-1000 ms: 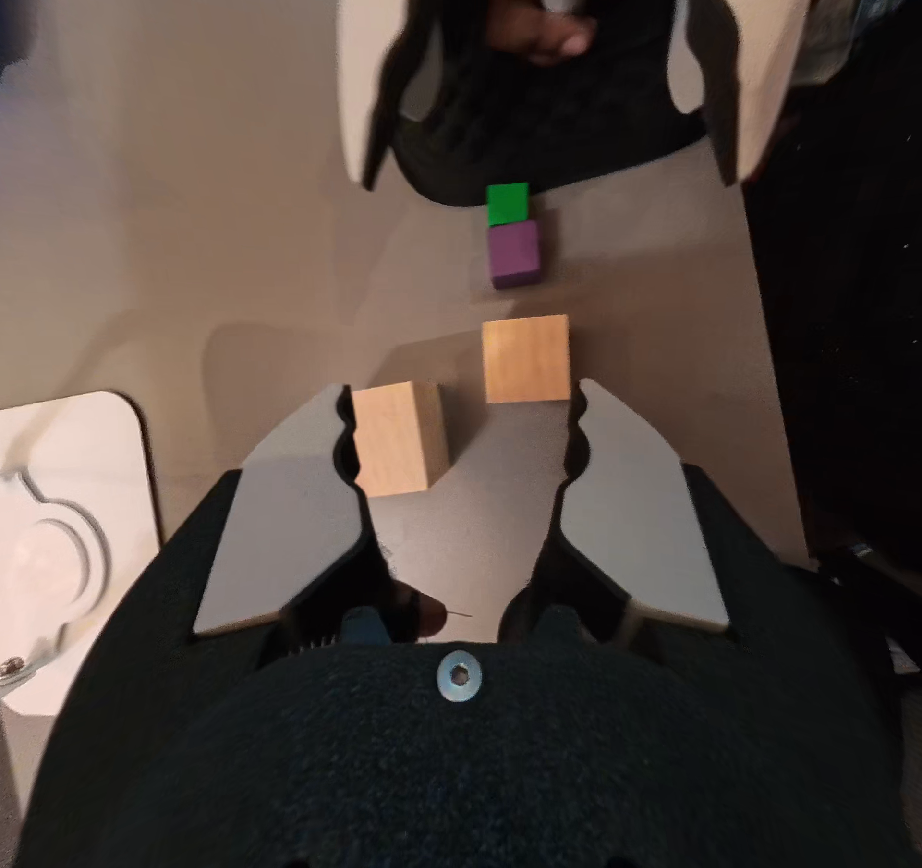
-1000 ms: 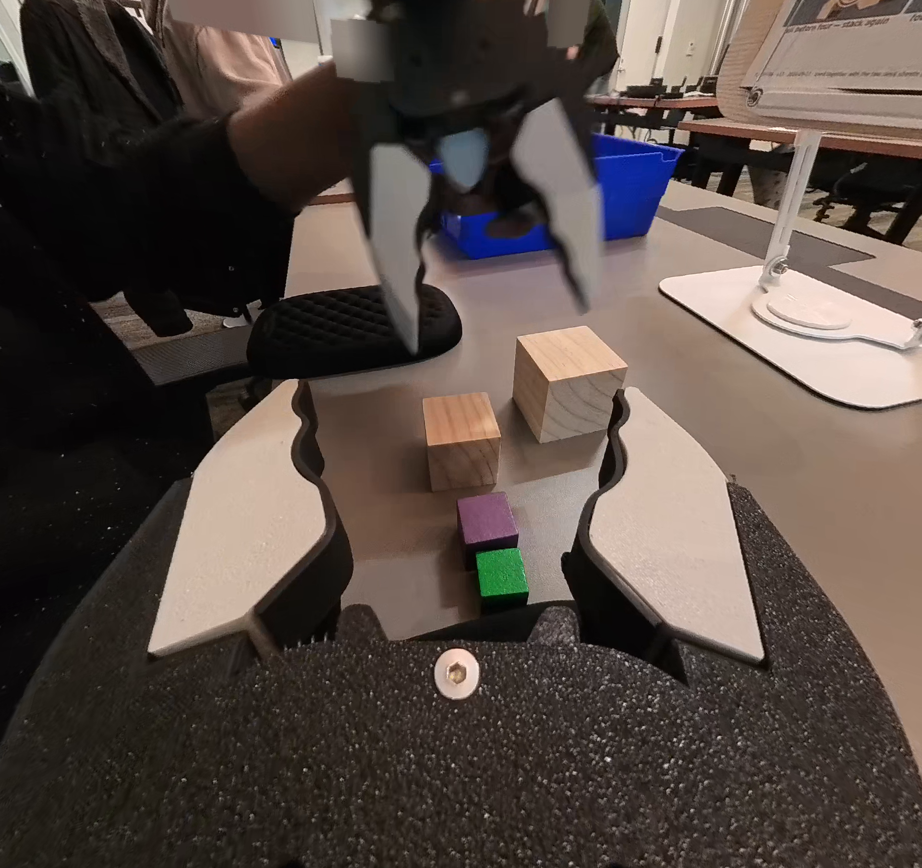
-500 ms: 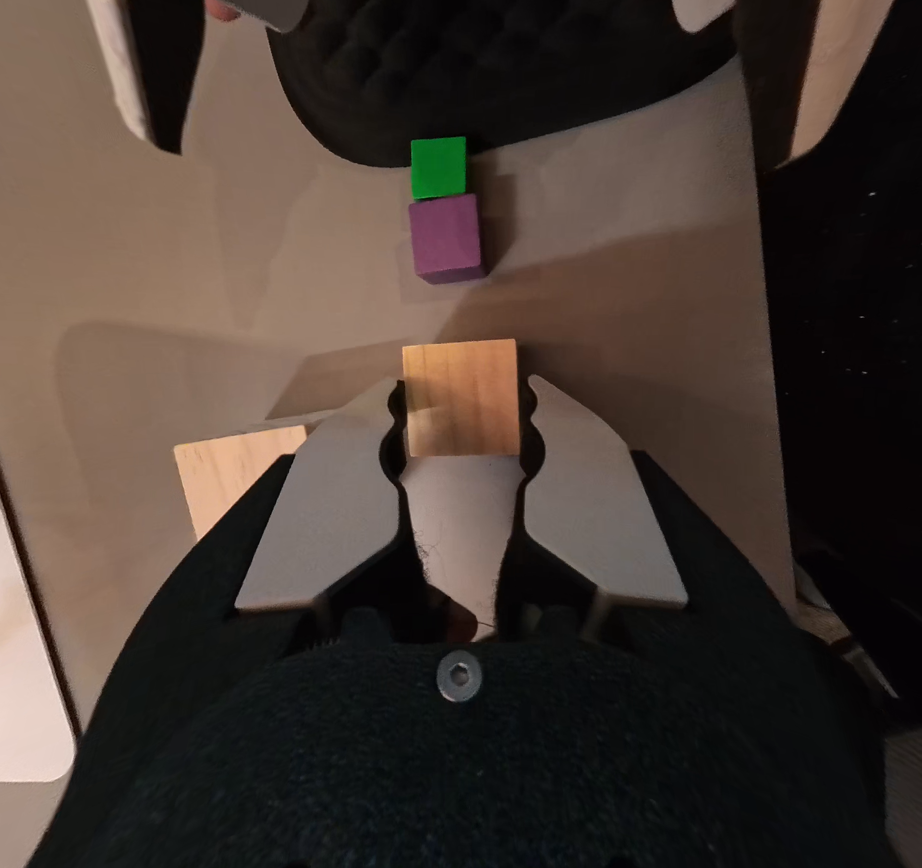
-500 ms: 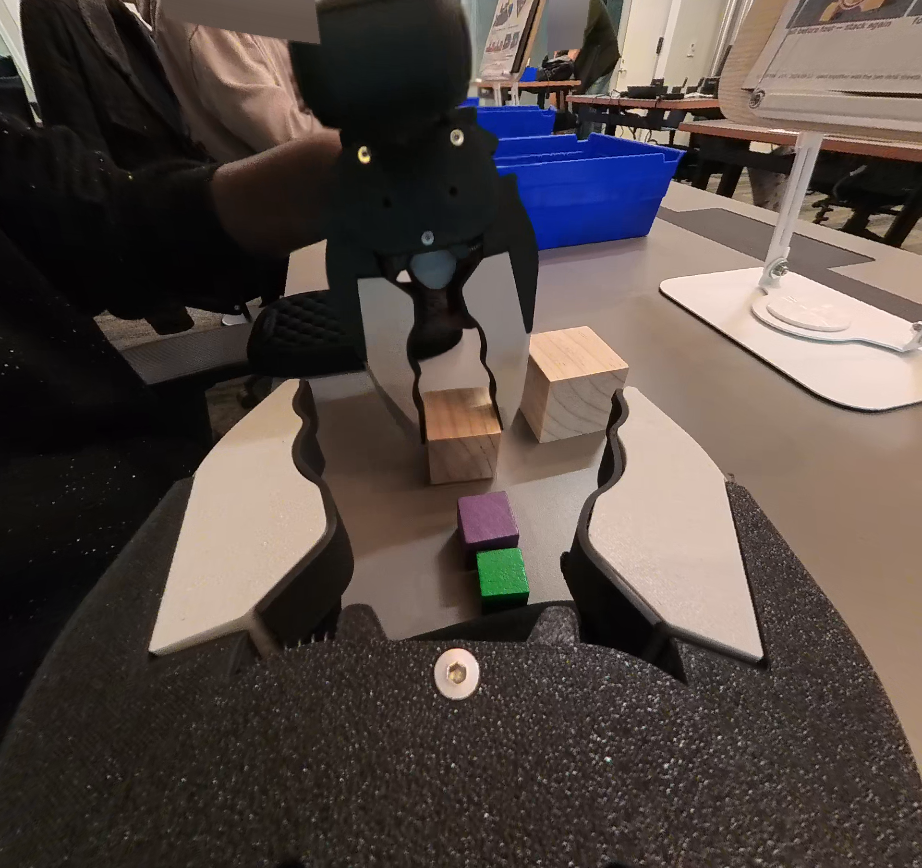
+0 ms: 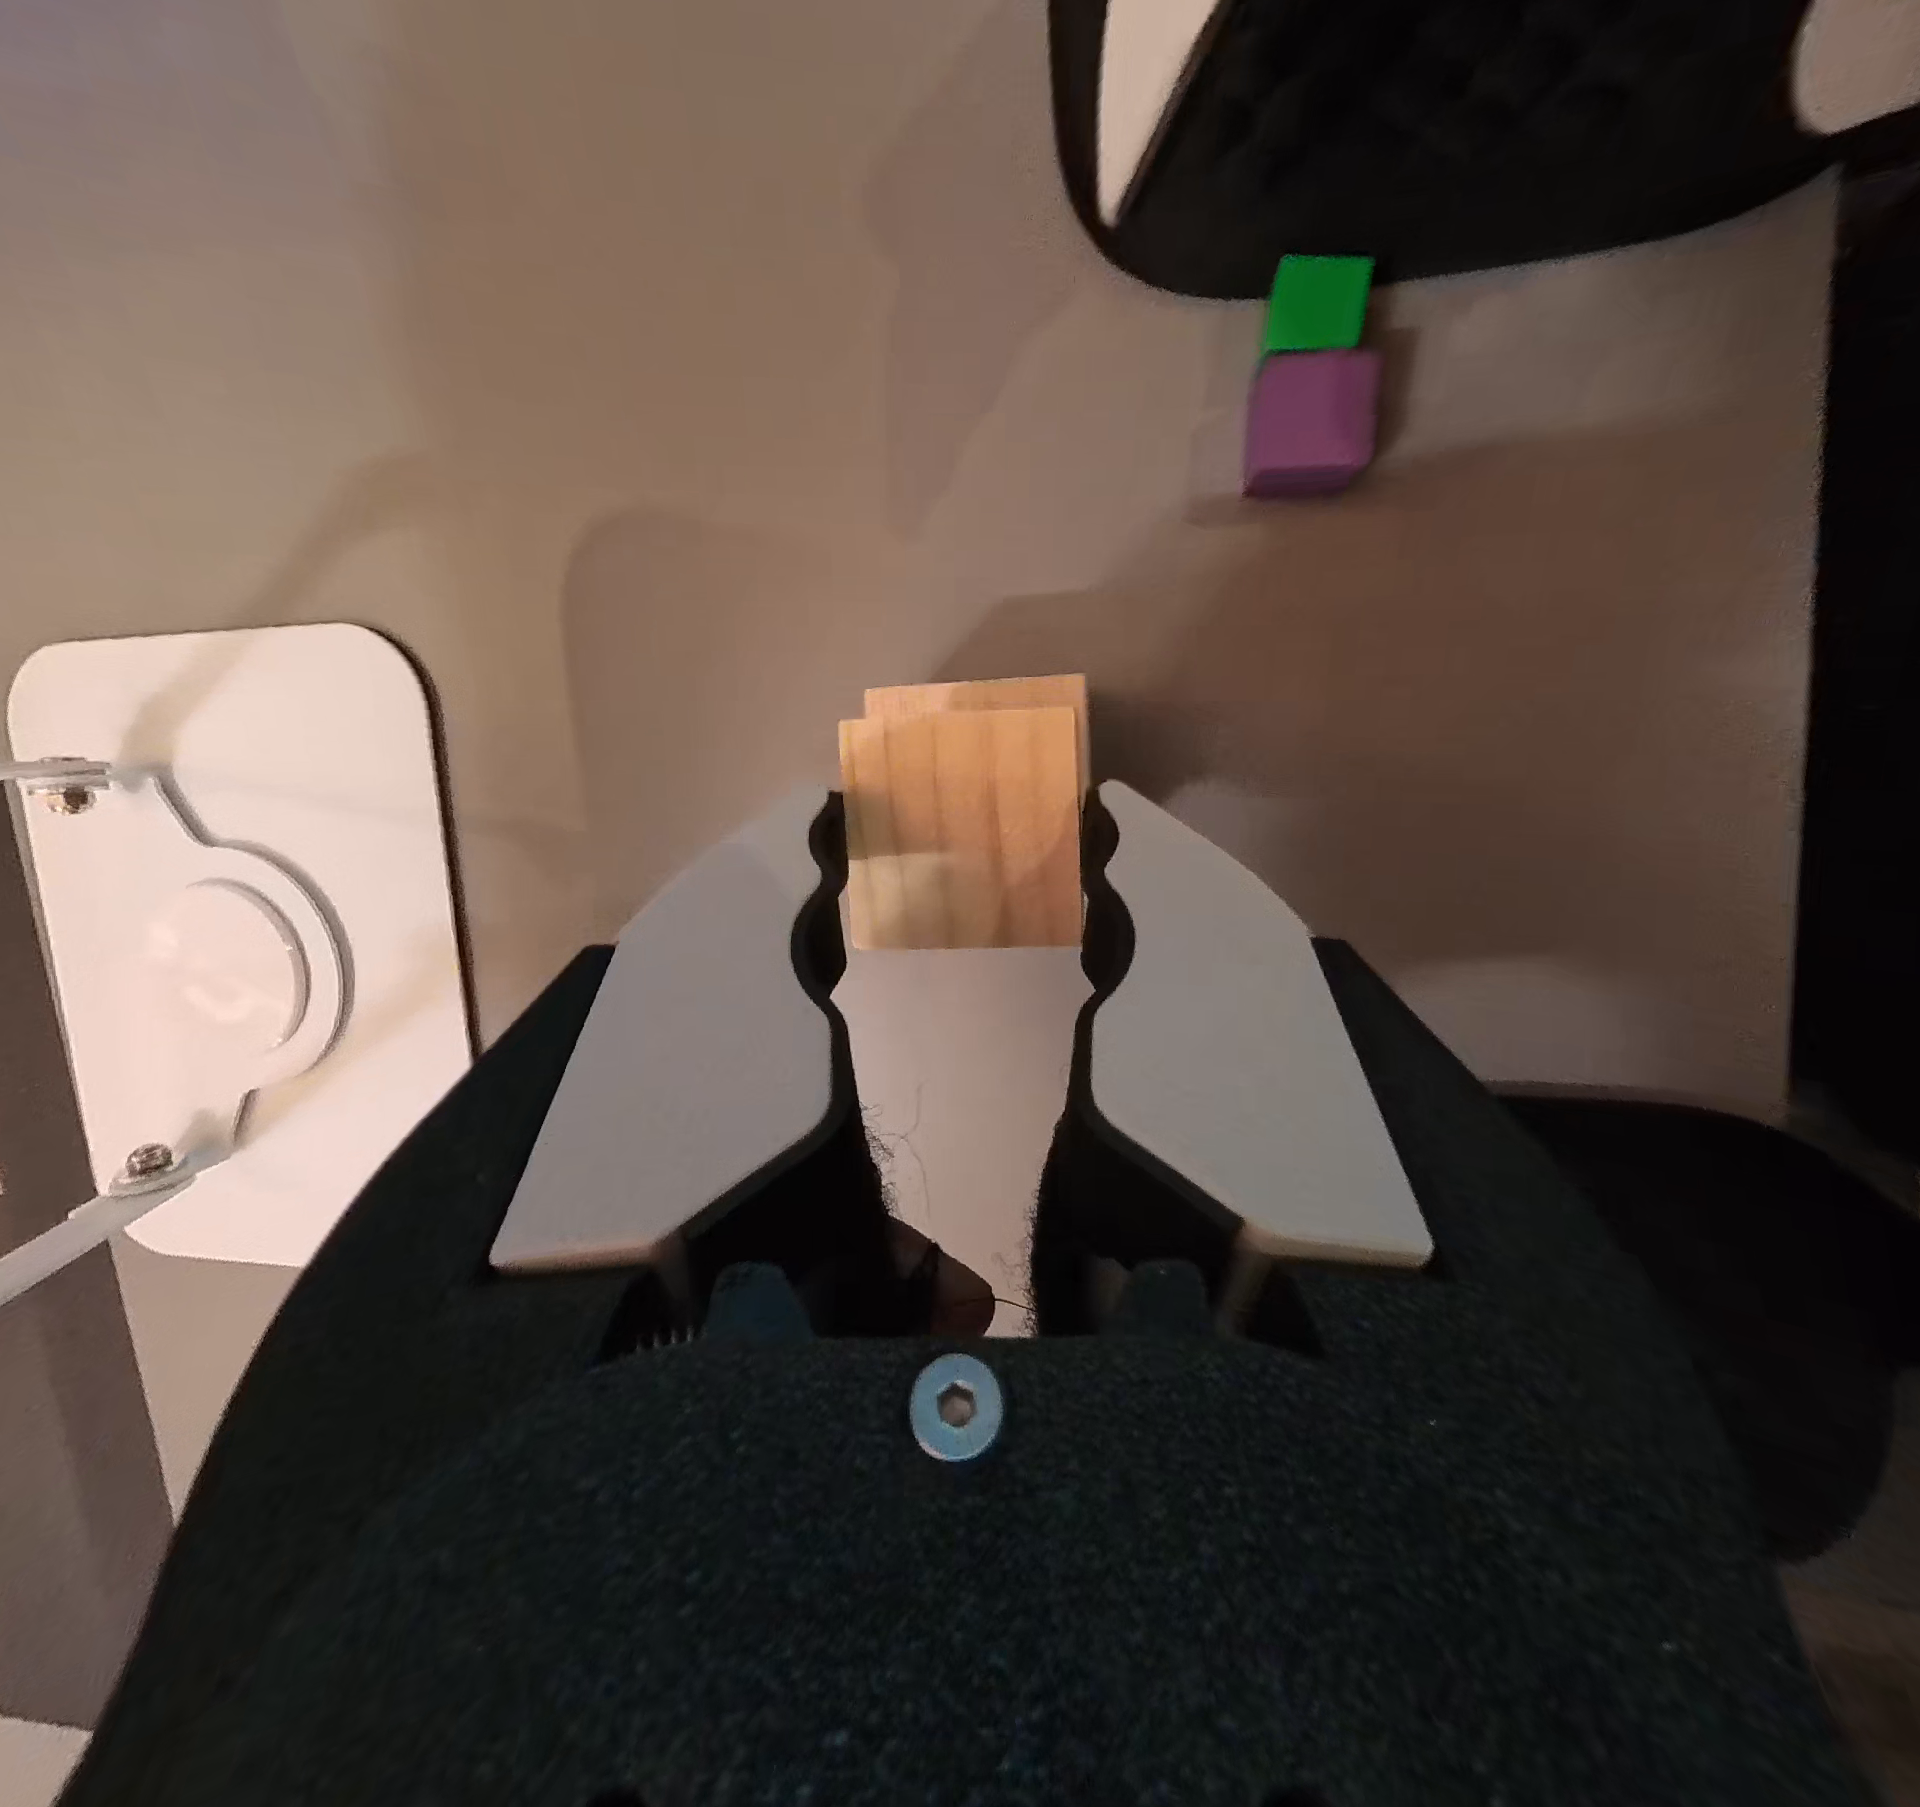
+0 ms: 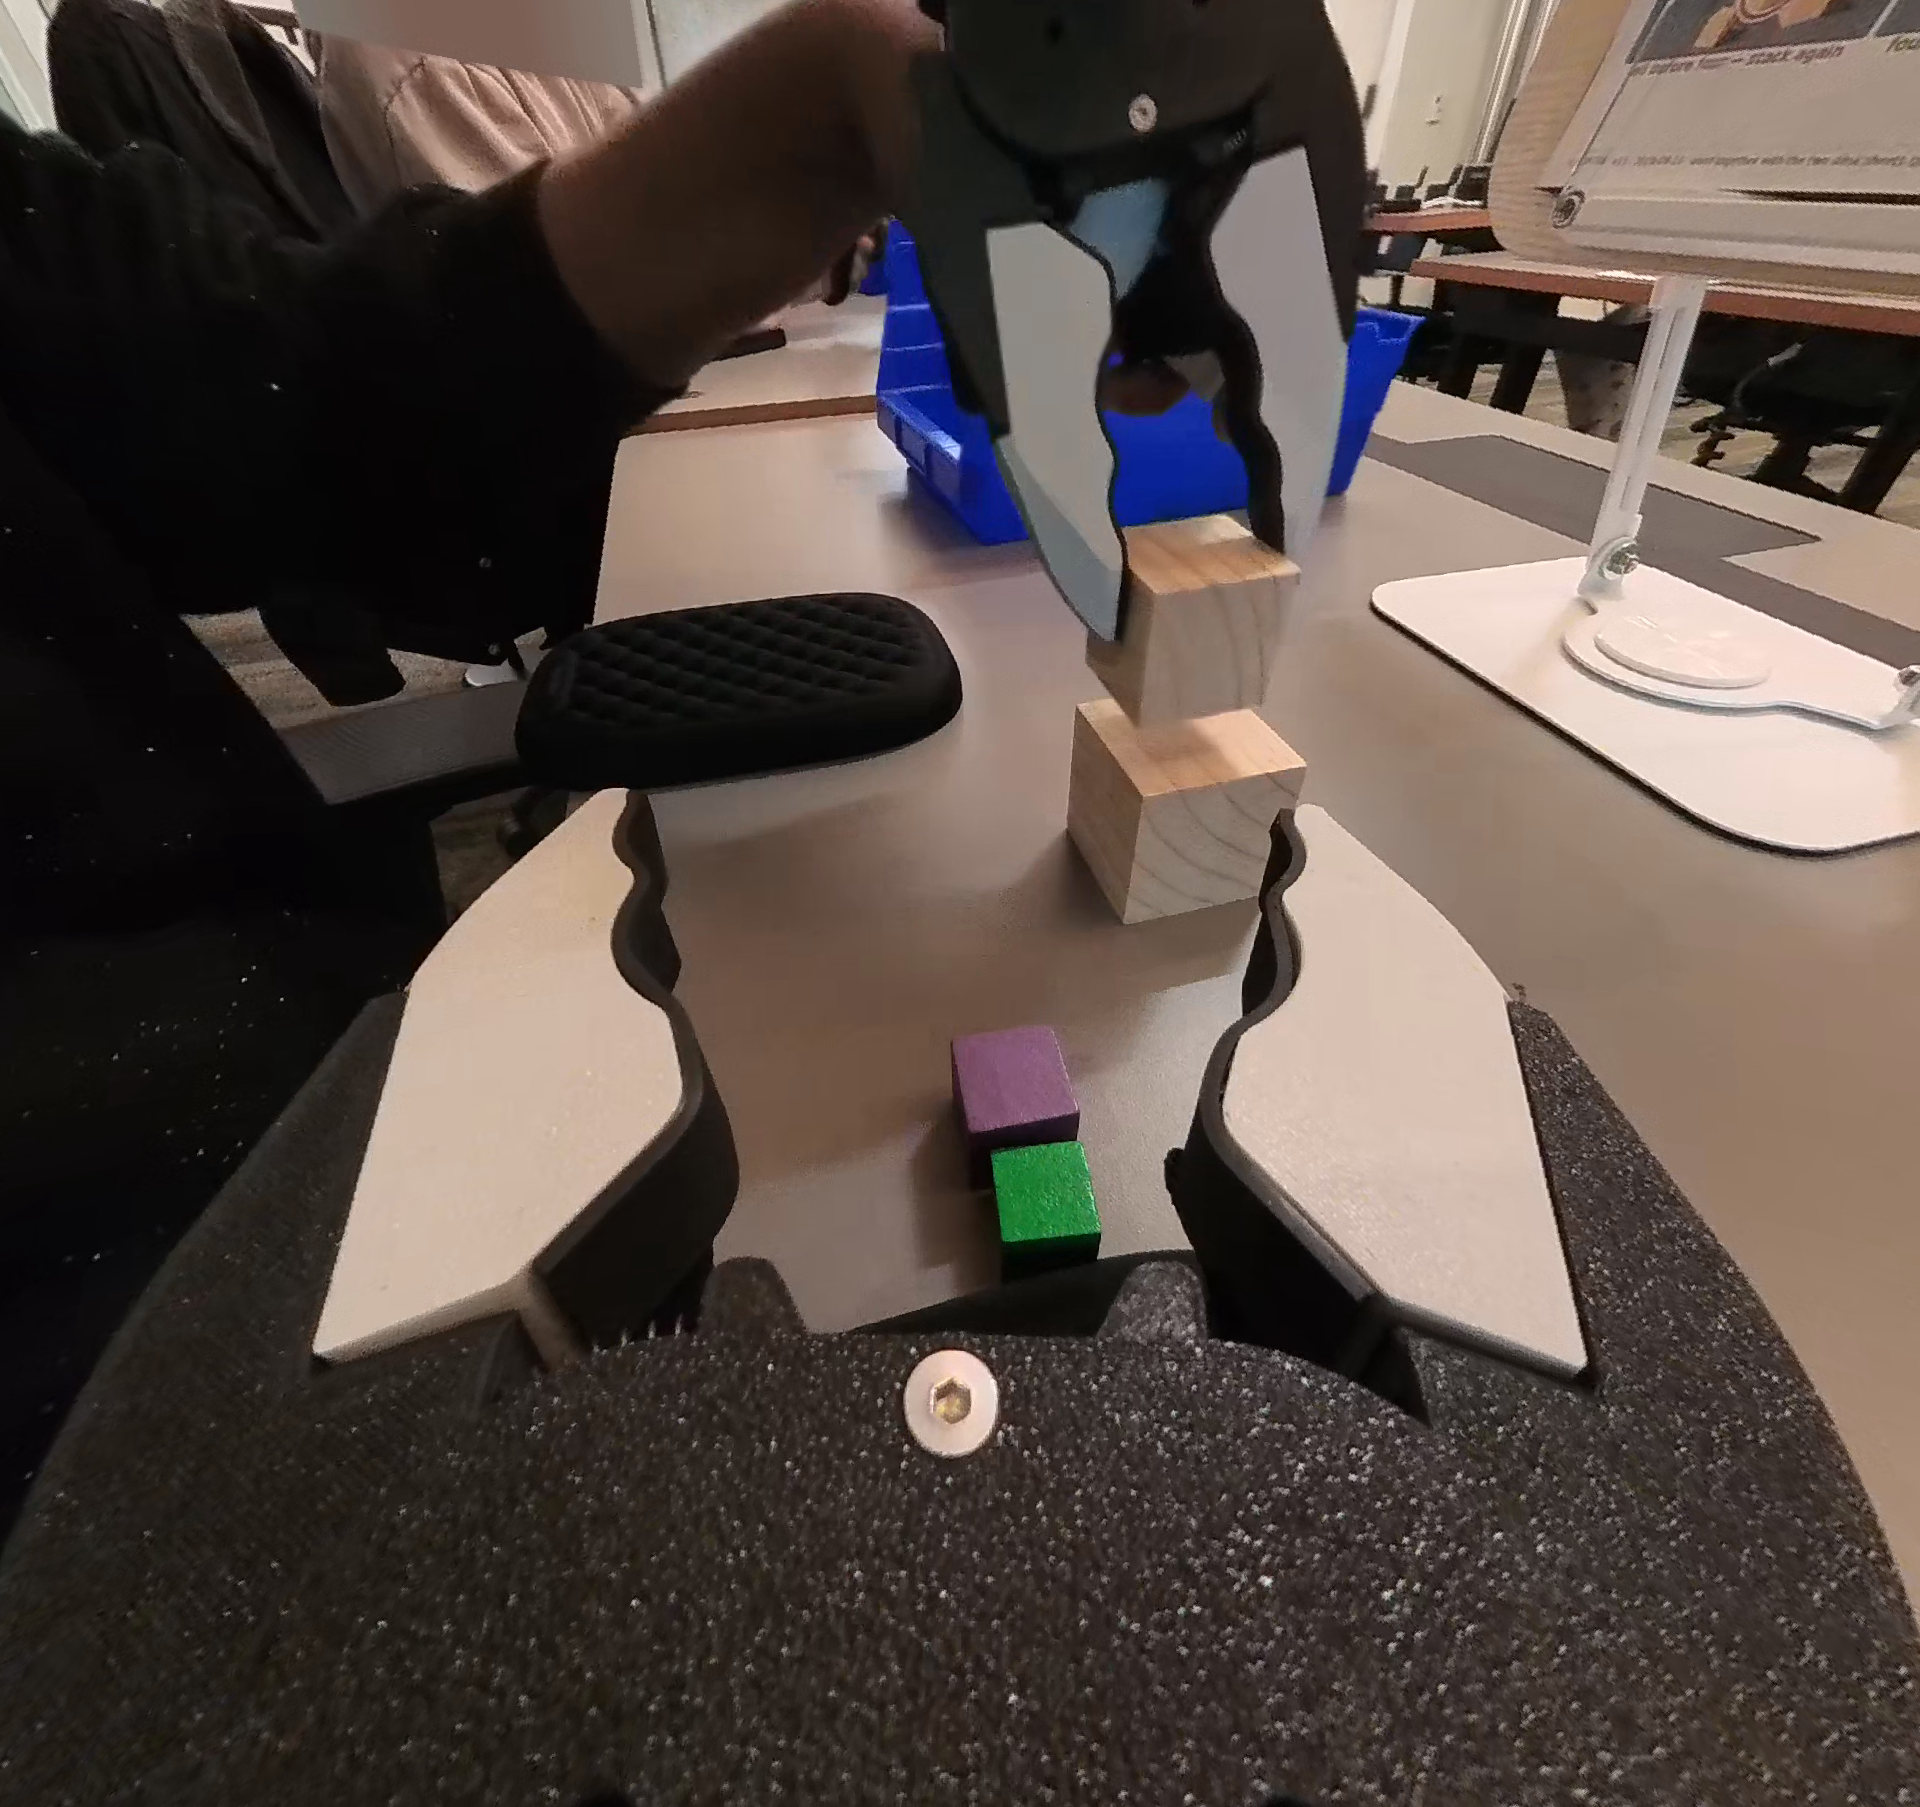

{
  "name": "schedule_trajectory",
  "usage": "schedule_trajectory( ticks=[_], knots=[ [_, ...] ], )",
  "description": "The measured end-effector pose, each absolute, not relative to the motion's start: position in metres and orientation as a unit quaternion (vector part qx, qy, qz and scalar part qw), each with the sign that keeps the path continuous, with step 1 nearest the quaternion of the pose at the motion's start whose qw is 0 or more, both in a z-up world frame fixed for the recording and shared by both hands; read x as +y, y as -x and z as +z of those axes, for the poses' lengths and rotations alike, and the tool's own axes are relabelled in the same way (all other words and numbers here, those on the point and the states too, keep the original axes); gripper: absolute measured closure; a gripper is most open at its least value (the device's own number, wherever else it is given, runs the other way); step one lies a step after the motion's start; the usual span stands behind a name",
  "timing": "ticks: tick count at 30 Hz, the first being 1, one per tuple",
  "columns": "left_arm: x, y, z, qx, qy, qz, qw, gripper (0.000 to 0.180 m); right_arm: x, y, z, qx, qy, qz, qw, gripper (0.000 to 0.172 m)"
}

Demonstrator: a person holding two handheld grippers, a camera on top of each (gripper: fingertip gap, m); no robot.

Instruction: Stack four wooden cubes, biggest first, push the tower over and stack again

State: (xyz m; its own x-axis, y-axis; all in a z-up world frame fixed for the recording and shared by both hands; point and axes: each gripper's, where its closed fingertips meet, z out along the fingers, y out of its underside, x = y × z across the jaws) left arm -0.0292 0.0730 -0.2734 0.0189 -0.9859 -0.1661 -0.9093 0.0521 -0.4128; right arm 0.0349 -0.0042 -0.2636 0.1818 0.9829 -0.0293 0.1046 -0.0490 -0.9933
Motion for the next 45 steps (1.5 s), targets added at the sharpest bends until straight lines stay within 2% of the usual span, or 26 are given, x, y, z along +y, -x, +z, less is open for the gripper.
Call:
schedule_trajectory(
  ticks=[22, 26, 29, 30, 35, 41, 45],
  knots=[
    [0.079, 0.029, -0.288, 0.683, 0.694, -0.104, 0.203, 0.136, -0.004, -0.036, -0.262, -0.466, 0.578, 0.438, 0.508, 0.065],
    [0.08, 0.028, -0.28, 0.672, 0.698, -0.108, 0.223, 0.096, -0.004, -0.036, -0.262, -0.464, 0.577, 0.44, 0.508, 0.065],
    [0.085, 0.018, -0.26, 0.646, 0.695, -0.101, 0.299, 0.073, -0.003, -0.037, -0.261, -0.462, 0.576, 0.442, 0.51, 0.063],
    [0.085, 0.013, -0.252, 0.634, 0.692, -0.101, 0.33, 0.072, -0.003, -0.038, -0.26, -0.46, 0.574, 0.445, 0.511, 0.063],
    [0.039, -0.024, -0.239, 0.601, 0.651, -0.175, 0.429, 0.095, -0.004, -0.041, -0.255, -0.451, 0.563, 0.455, 0.522, 0.062],
    [-0.005, -0.04, -0.309, 0.634, 0.649, -0.185, 0.378, 0.113, -0.006, -0.041, -0.255, -0.454, 0.559, 0.456, 0.522, 0.062],
    [-0.003, -0.046, -0.333, 0.632, 0.666, -0.194, 0.346, 0.123, -0.005, -0.04, -0.255, -0.456, 0.562, 0.454, 0.52, 0.062]
  ],
)
